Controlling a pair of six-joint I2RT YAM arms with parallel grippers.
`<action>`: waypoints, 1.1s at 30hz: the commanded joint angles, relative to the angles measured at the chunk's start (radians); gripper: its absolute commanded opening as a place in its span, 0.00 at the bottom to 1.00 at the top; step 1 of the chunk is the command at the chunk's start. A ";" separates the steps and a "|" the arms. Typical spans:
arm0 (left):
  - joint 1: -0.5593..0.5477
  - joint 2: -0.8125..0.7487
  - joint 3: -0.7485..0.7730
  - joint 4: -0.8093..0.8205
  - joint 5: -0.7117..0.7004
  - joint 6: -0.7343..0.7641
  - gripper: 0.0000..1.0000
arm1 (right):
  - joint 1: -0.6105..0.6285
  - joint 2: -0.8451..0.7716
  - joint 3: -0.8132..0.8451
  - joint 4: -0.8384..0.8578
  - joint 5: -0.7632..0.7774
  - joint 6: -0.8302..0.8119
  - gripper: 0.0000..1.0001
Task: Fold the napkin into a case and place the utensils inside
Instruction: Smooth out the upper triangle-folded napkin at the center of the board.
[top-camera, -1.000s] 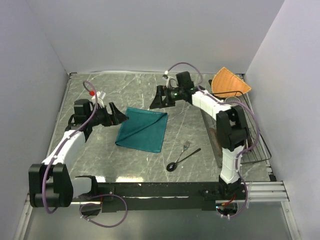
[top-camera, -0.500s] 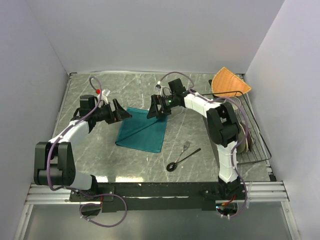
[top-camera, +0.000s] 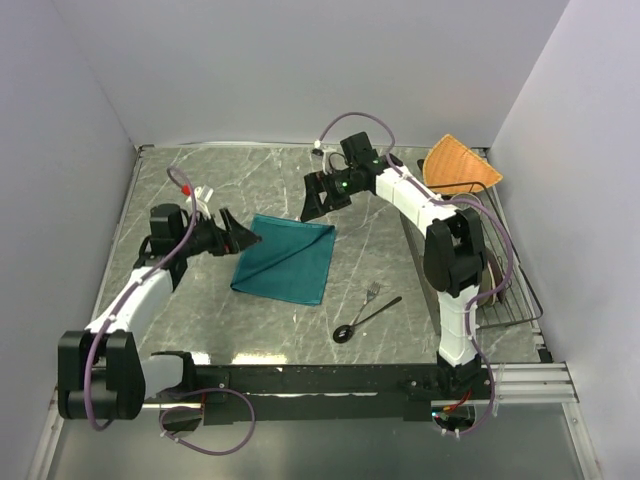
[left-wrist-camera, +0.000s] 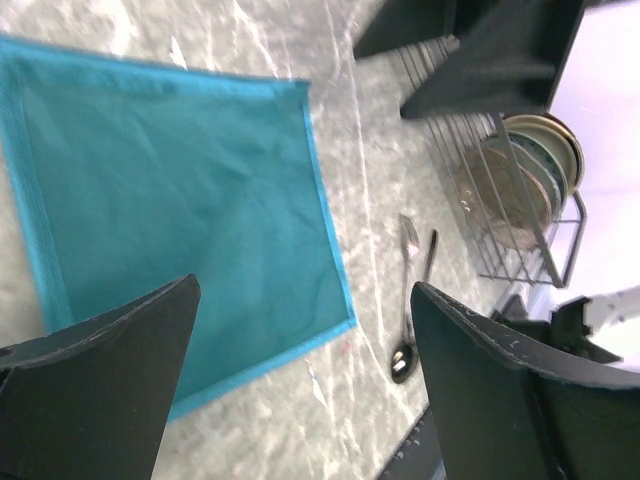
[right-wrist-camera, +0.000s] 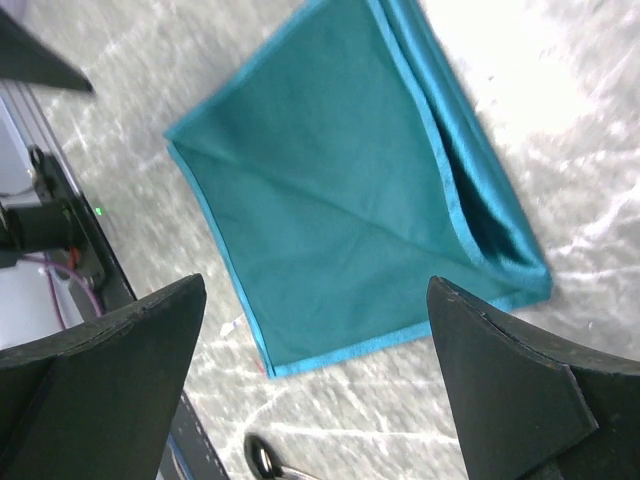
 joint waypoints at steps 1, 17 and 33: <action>-0.004 -0.034 -0.071 0.094 0.060 -0.083 0.93 | -0.001 -0.014 0.001 0.107 -0.016 0.107 1.00; -0.128 0.228 -0.061 0.282 0.162 -0.261 0.66 | 0.008 0.064 -0.162 0.302 -0.198 0.282 1.00; -0.095 0.414 -0.038 0.243 0.152 -0.267 0.53 | -0.028 0.194 -0.127 0.394 -0.259 0.343 0.98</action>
